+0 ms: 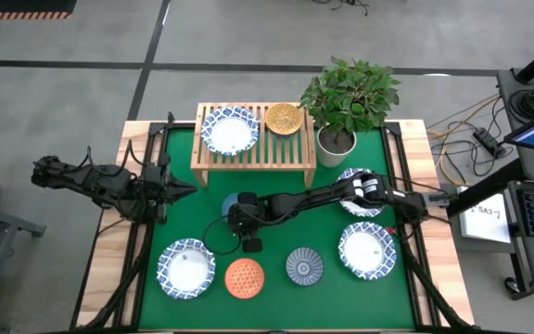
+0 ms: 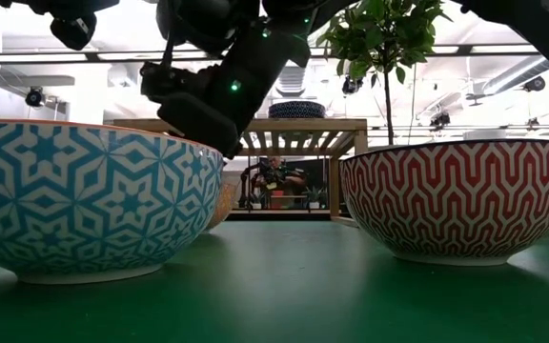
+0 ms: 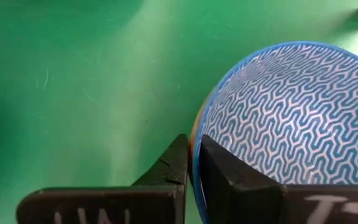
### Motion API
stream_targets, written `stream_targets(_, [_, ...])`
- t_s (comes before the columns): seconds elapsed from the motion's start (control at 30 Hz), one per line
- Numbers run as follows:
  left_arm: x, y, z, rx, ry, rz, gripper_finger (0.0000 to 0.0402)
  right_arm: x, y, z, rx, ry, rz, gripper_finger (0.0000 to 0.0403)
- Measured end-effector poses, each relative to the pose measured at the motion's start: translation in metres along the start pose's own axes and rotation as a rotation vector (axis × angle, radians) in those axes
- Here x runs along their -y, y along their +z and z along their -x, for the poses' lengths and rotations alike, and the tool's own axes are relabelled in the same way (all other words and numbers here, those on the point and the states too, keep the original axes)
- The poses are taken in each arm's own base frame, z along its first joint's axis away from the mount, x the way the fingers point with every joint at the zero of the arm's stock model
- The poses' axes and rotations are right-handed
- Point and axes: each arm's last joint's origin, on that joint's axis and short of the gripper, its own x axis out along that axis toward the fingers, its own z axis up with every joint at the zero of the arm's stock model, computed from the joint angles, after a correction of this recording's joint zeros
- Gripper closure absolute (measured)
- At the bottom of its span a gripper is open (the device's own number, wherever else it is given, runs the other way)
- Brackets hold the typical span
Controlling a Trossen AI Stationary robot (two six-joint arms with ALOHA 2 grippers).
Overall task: Place and stack bowls onto a shelf
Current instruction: Stack the small light blue bowl on the small yellow bowl on the shelf
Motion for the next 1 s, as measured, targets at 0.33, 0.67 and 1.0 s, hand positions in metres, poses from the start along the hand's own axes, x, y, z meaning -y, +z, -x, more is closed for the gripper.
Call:
stream_targets(0.33, [0.001, 0.000, -0.002, -0.006, 0.002, -0.014, 0.0402, -0.022, 0.017, 0.048, 0.055, 0.059, 0.039, 0.0388])
stream_targets(0.67, [0.001, 0.000, -0.002, -0.005, 0.002, -0.017, 0.0402, -0.028, 0.044, 0.148, 0.268, 0.002, 0.094, 0.0389])
stream_targets(1.0, [0.001, 0.000, -0.002, -0.006, 0.002, -0.020, 0.0402, 0.042, 0.041, 0.212, 0.322, -0.302, 0.022, 0.0390])
